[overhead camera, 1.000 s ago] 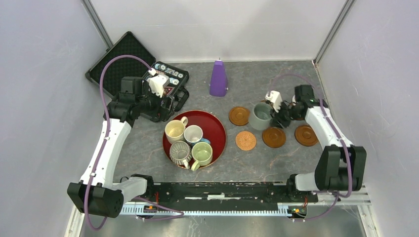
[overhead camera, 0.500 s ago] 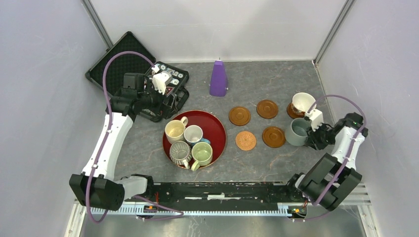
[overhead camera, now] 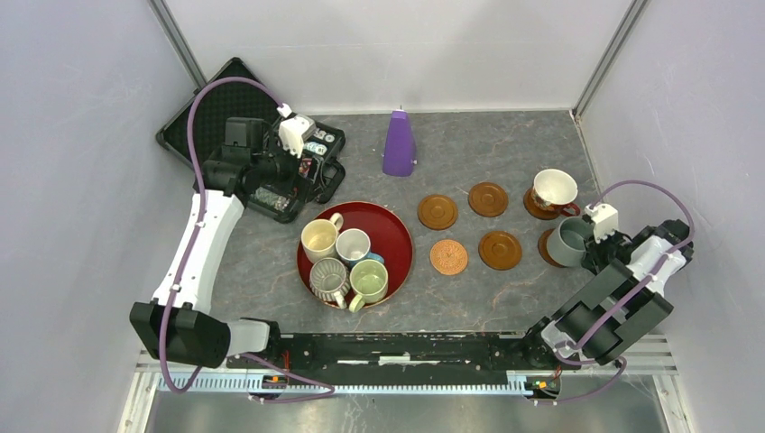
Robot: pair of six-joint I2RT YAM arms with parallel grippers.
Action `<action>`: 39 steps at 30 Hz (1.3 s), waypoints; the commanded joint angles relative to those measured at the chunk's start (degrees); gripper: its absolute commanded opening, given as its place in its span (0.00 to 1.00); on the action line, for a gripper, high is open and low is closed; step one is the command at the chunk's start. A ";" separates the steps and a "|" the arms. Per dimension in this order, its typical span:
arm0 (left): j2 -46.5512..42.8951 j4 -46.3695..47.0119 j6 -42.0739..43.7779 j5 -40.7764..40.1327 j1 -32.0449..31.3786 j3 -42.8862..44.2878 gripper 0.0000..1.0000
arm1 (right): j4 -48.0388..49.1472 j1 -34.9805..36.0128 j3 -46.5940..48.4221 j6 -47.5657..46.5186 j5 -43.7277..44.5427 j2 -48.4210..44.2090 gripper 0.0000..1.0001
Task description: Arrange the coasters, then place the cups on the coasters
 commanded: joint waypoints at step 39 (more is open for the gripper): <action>3.54 -3.12 7.48 -0.76 -0.38 5.79 1.00 | 14.56 2.20 -4.28 6.02 -2.66 3.04 0.19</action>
